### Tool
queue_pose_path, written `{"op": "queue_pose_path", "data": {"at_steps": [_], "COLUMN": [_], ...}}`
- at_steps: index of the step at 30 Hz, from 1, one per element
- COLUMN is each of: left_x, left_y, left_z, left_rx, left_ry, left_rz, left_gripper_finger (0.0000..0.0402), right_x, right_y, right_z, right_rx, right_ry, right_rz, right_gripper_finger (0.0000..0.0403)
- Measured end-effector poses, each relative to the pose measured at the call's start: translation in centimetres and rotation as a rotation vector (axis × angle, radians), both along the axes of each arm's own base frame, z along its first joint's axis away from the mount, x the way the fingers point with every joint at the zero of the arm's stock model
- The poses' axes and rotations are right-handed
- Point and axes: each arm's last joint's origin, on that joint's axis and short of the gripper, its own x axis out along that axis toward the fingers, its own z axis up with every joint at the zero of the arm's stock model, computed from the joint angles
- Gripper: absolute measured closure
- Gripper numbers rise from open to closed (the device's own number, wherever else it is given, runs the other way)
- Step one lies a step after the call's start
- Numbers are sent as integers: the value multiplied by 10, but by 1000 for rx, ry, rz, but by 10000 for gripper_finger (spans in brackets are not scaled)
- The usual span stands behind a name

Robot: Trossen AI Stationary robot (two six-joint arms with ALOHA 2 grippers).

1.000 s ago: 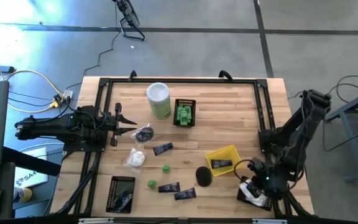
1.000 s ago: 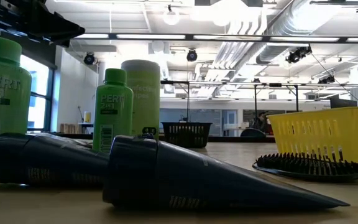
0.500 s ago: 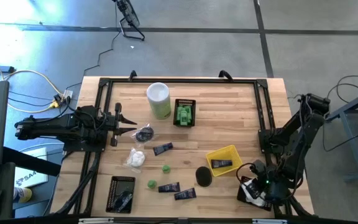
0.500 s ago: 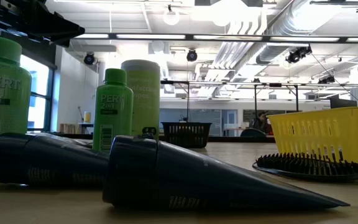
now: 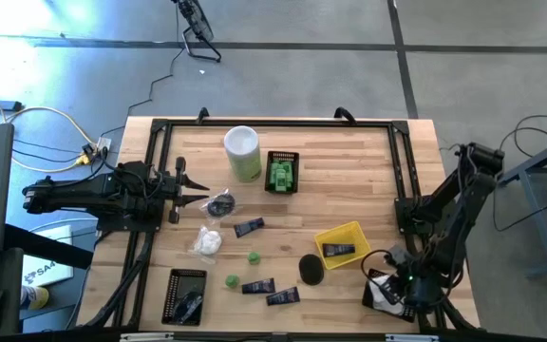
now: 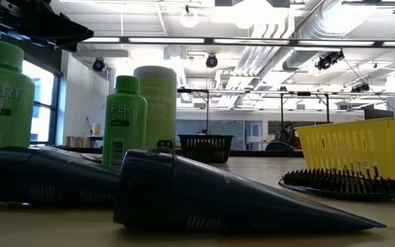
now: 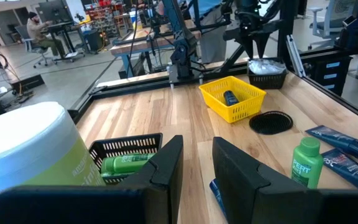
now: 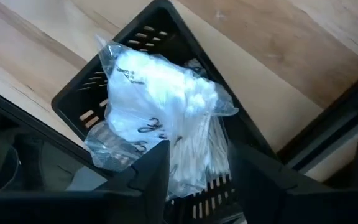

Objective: Pick & Place Travel size toiletries
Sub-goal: Move the yellow bin to the top right of the table

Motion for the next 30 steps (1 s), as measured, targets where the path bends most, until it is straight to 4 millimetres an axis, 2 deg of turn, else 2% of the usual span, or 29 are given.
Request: {"op": "queue_pose_path", "data": {"at_steps": [7,9,19,25,30], "left_x": [0,0,0,0,0], "left_y": [0,0,0,0,0], "left_z": [0,0,0,0,0], "left_rx": [9,8,0,0,-5], "left_ry": [0,0,-1,-1,0], "left_rz": [0,-1,-2,-2,-2], "left_gripper_finger": [318,318,318,318,318], "right_x": [-1,0,25,41,56], "right_y": [-13,-17,-38,-49,-56], "right_z": [9,12,19,23,24], "right_rx": [-15,-37,-411,-587,-757], "right_ry": [-2,-48,-499,-630,-751], "right_rz": [-21,-28,54,44,-34], "right_gripper_finger": [247,247,247,247,247]}}
